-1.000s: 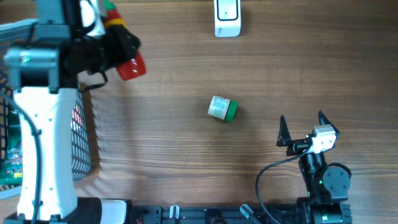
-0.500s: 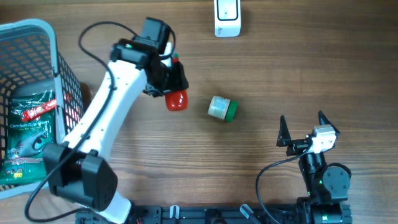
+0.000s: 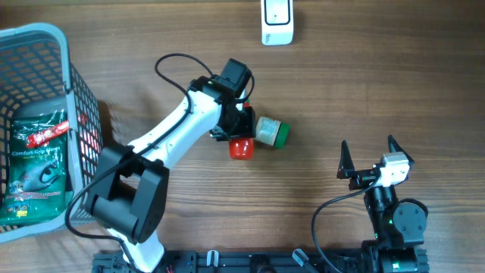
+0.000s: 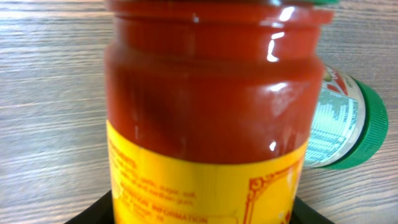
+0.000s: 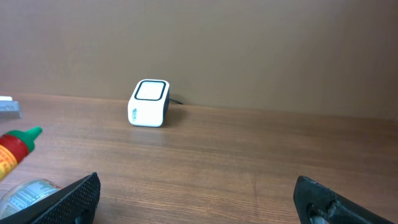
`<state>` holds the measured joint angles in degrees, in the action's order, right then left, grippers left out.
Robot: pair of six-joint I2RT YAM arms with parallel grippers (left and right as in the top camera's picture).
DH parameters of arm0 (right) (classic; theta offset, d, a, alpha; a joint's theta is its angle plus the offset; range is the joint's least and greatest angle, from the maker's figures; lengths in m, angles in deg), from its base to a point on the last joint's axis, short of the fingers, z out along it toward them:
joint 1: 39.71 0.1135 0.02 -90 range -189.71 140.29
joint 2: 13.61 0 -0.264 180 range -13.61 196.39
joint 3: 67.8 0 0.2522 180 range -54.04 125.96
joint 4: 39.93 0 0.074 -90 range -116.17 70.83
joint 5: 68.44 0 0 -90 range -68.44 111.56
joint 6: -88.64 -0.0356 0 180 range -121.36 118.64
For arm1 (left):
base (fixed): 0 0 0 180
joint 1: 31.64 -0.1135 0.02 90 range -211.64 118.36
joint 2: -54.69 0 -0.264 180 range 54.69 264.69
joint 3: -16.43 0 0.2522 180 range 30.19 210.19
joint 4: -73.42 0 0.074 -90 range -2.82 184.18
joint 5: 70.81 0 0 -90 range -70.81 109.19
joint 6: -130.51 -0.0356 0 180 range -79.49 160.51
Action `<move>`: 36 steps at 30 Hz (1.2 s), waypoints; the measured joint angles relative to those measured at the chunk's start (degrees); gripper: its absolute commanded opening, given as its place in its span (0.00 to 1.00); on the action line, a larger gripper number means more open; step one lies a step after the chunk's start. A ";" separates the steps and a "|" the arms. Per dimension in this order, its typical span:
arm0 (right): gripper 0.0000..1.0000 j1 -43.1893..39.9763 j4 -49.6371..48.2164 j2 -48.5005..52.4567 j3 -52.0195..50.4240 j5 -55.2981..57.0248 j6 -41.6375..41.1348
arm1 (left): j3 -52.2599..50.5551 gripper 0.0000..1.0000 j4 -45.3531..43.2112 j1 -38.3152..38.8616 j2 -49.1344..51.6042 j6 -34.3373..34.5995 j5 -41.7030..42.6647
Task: Scan the item barcode
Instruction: 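Carry the red sauce bottle out and place it beside the jar, then return the left gripper to the basket and grasp the red snack box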
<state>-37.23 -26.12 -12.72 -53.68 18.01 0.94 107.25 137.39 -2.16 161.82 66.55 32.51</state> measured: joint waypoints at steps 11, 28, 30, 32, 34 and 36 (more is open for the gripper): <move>1.00 0.00 0.00 0.00 0.00 0.00 0.00 | -0.02 1.00 -1.42 2.51 0.66 0.66 0.02; 1.00 0.00 0.00 0.00 0.00 0.00 0.00 | 3.91 1.00 4.81 2.51 -13.62 0.59 -4.37; 1.00 0.00 0.00 0.00 0.00 0.02 0.00 | 5.75 1.00 6.56 2.51 -16.98 0.57 -7.30; 1.00 0.00 0.00 0.00 0.00 0.02 0.00 | 7.54 1.00 8.09 2.51 -19.56 0.35 -10.08; 1.00 0.00 0.00 0.00 0.00 0.02 0.00 | 9.90 1.00 9.86 2.38 -22.08 -0.55 -12.74; 1.00 0.00 0.00 0.00 0.00 0.02 0.00 | 12.00 1.00 11.45 1.40 -23.80 -1.38 -13.99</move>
<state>-37.23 -26.12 -12.72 -53.68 18.03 0.94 119.25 148.85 -0.76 138.02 65.18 18.52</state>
